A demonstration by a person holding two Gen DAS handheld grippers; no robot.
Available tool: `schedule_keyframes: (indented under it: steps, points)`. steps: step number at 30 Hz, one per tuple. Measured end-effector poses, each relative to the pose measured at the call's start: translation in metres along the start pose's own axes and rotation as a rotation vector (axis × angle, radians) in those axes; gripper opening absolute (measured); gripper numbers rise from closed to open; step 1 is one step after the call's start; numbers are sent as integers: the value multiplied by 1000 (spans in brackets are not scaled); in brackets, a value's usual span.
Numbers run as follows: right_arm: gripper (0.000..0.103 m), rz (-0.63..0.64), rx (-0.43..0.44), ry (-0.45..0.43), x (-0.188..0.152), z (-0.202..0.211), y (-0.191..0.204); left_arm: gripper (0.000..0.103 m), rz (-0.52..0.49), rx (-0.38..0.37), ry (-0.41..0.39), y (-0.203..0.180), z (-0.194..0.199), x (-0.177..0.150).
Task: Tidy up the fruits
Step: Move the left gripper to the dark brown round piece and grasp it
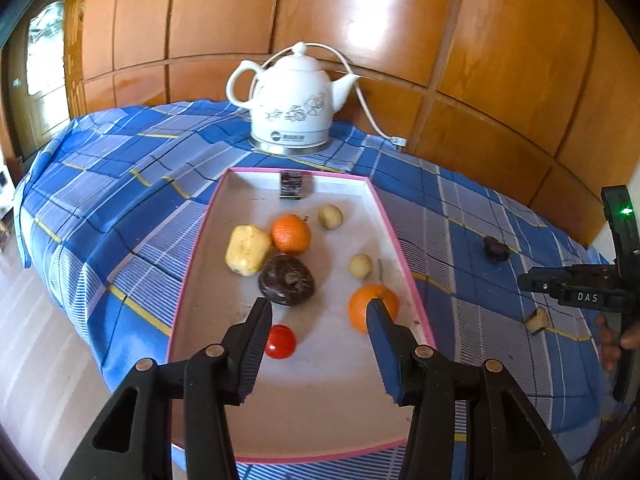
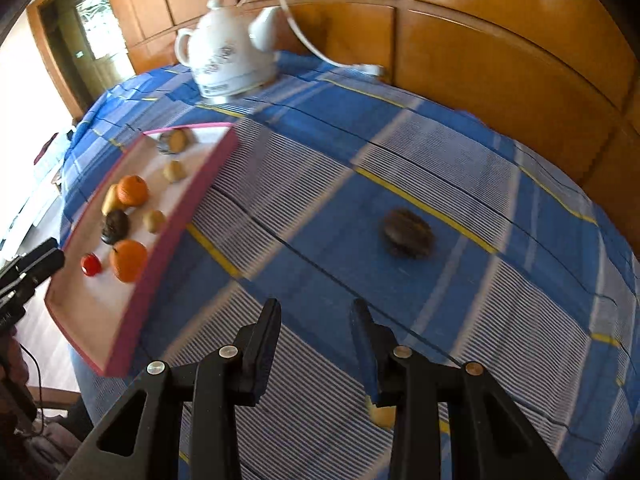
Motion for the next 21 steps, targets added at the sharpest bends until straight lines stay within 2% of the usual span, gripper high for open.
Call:
schedule_keyframes:
  steps: [12,21]
  points:
    - [36,-117,-77,-11,-31,16,-74,50,-103,-7,21,-38,-1,-5]
    - [36,-305,-83,-20,-37,12,-118,50,-170,-13,40,-64,-6,-3]
Point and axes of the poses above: each gripper's, at about its wrist camera, not at the fingertips, and z roughly against the way its jaws point, y to its left, x to its top, the point moved 2 cm from there along -z, roughly the way its jaws point, and after that the axes turned 14 degrees about y, right-handed, at the moved point
